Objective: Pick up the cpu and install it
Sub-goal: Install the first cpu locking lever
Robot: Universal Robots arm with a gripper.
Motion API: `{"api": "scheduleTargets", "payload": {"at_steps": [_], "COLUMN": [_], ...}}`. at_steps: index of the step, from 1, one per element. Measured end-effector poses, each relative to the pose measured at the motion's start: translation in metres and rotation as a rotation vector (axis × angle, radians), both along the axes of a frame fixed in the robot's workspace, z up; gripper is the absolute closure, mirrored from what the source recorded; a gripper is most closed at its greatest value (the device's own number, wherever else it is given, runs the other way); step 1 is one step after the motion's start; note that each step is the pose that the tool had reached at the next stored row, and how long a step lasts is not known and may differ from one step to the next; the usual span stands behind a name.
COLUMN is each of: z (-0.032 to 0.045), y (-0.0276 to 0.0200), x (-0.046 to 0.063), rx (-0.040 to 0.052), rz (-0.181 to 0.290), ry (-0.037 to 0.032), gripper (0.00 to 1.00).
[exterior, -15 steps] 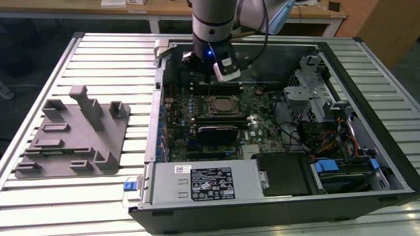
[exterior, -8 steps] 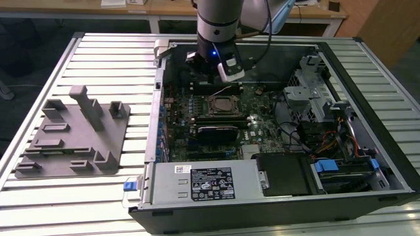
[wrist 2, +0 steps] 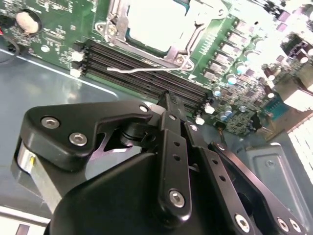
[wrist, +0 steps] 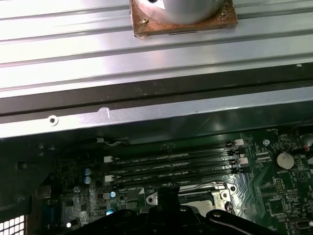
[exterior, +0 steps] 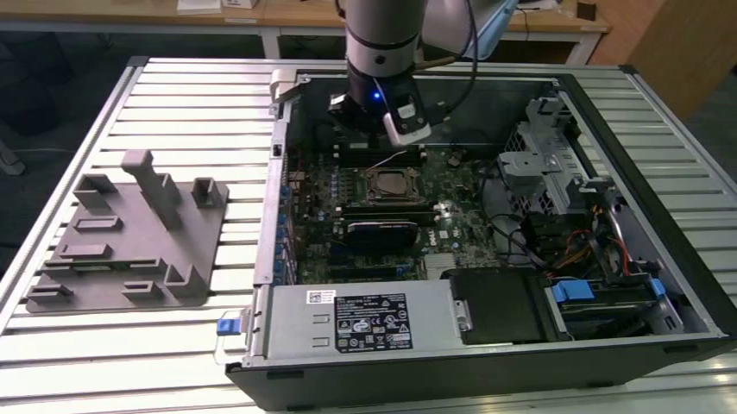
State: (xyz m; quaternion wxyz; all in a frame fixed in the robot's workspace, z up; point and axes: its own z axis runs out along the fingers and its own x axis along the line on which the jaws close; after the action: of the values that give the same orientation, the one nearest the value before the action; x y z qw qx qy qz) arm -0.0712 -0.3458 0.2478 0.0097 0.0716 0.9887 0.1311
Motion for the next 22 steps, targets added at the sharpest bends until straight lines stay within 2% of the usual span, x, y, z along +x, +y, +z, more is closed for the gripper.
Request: {"api": "scheduleTargets", "payload": {"at_steps": [5,7,12,14,22], "z": [-0.0021,-0.0028,-0.0059,-0.0074,-0.0119], "y": [0.0000,0.0000,0.0000,0.0000,0.0000], "x": [0.000,0.000,0.000,0.000,0.000], "rx": [-0.0008,-0.0057,-0.0123,-0.0133,-0.0178], "rz": [-0.001,-0.010,-0.066,-0.084,-0.177], "ry": [-0.0365,-0.0493,-0.0679,-0.0715,-0.0709], "gripper": [0.89,0.89,0.89,0.89,0.89]}}
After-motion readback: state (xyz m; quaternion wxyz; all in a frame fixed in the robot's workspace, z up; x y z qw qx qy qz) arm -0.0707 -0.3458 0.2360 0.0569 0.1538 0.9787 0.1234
